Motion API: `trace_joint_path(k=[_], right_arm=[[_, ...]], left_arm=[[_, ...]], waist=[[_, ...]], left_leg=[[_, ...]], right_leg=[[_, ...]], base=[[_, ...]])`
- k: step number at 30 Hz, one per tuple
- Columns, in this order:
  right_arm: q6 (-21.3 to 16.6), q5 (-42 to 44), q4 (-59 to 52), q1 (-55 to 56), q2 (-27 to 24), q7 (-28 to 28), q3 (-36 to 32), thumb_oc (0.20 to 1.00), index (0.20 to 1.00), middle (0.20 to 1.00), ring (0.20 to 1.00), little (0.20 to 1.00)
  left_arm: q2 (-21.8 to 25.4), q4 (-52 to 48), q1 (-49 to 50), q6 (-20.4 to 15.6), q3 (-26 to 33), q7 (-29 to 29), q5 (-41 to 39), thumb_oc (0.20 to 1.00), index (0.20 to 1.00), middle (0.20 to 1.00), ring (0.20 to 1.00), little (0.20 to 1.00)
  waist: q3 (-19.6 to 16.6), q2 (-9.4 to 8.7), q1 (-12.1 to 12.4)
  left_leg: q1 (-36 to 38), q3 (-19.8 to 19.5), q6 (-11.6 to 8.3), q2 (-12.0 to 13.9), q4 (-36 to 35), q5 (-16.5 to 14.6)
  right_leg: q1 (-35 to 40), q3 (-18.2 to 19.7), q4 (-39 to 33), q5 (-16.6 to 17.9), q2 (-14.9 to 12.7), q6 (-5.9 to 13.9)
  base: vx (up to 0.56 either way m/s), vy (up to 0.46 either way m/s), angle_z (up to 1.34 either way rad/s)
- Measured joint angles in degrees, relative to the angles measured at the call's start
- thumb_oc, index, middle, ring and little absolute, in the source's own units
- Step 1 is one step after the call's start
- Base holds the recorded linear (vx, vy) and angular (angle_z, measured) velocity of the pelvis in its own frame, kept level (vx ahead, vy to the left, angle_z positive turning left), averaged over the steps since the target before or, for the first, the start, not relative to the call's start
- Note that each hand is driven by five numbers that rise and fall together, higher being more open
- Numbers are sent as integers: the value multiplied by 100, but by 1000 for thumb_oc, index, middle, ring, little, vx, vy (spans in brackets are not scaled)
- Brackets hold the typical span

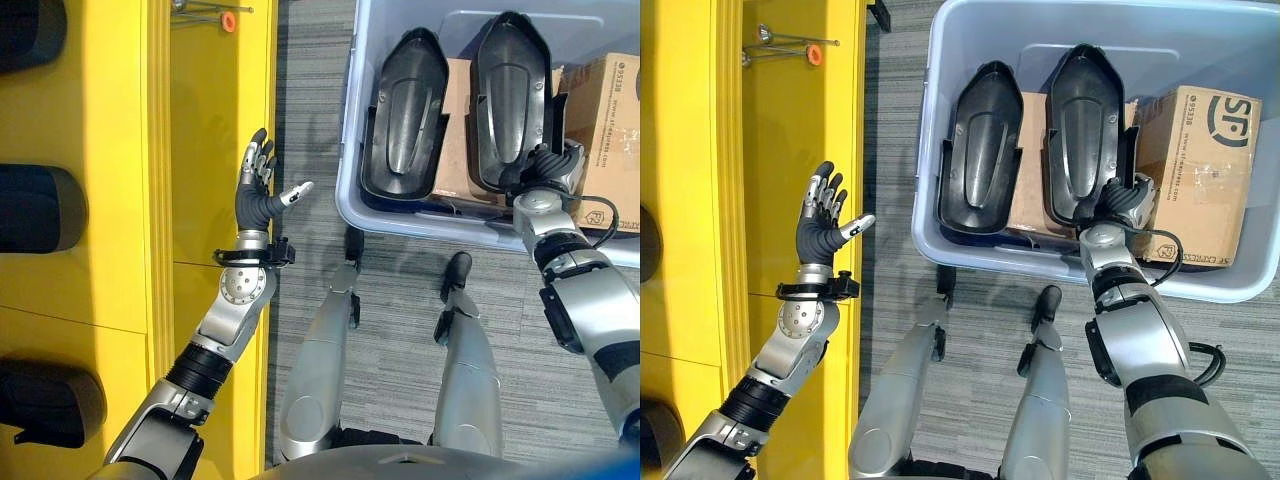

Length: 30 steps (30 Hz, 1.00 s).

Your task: Move parts from the plastic box to the shelf.

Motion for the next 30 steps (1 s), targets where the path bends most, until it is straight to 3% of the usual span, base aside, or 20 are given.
trace_joint_path(k=[5,13,14,20,25,27,30], right_arm=[[-90,45,-75,400,21,51,-303,200,200,200,200,200],[-324,596,-1258,1627,443,245,-676,200,200,200,200,200],[-382,771,-2225,2176,513,288,-700,200,200,200,200,200],[-521,1276,-3244,2923,678,321,-1029,200,200,200,200,200],[-727,1557,-5112,3751,787,520,-1310,200,200,200,200,200],[-841,1560,-5131,3850,905,639,-1314,200,200,200,200,200],[-874,1920,-5167,3920,1030,753,-1395,200,200,200,200,200]], left_arm=[[2,0,14,-2,10,-4,29,1000,1000,1000,1000,1000],[117,-5,185,-10,110,-23,40,1000,1000,1000,1000,1000],[120,-8,307,-9,295,-28,30,1000,1000,1000,1000,1000],[150,-11,726,0,698,-83,-27,1000,1000,1000,1000,1000],[169,-19,1228,185,998,-328,-119,1000,1000,1000,1000,1000],[188,-21,1365,235,1008,-355,-121,1000,1000,1000,1000,1000],[178,-27,1360,314,1039,-548,-134,1000,1000,1000,1000,1000]], waist=[[-8,-14,-29],[-146,-278,-271],[-193,-378,-358],[-300,-552,-492],[-522,-851,-607],[-776,-959,-620],[-802,-990,-656]], left_leg=[[148,-6,21,0,5,-16],[343,-5,43,0,-1,-74],[352,4,45,8,-5,-78],[773,19,-7,54,-174,-131],[1451,176,-8,112,-576,-53],[1512,187,-57,155,-705,-43],[1817,184,-106,184,-957,52]], right_leg=[[178,-48,-1,-30,-12,6],[398,-53,-66,-47,-5,17],[425,-46,-139,-35,8,23],[997,-54,-666,152,92,30],[1786,-52,-1455,481,182,38],[1838,-37,-1596,506,237,9],[2153,-86,-1823,593,287,2]], base=[[5,-2,3],[7,-8,-1],[32,-36,-2],[31,-39,-6],[63,-70,-11],[65,-57,-9],[48,-35,2]])
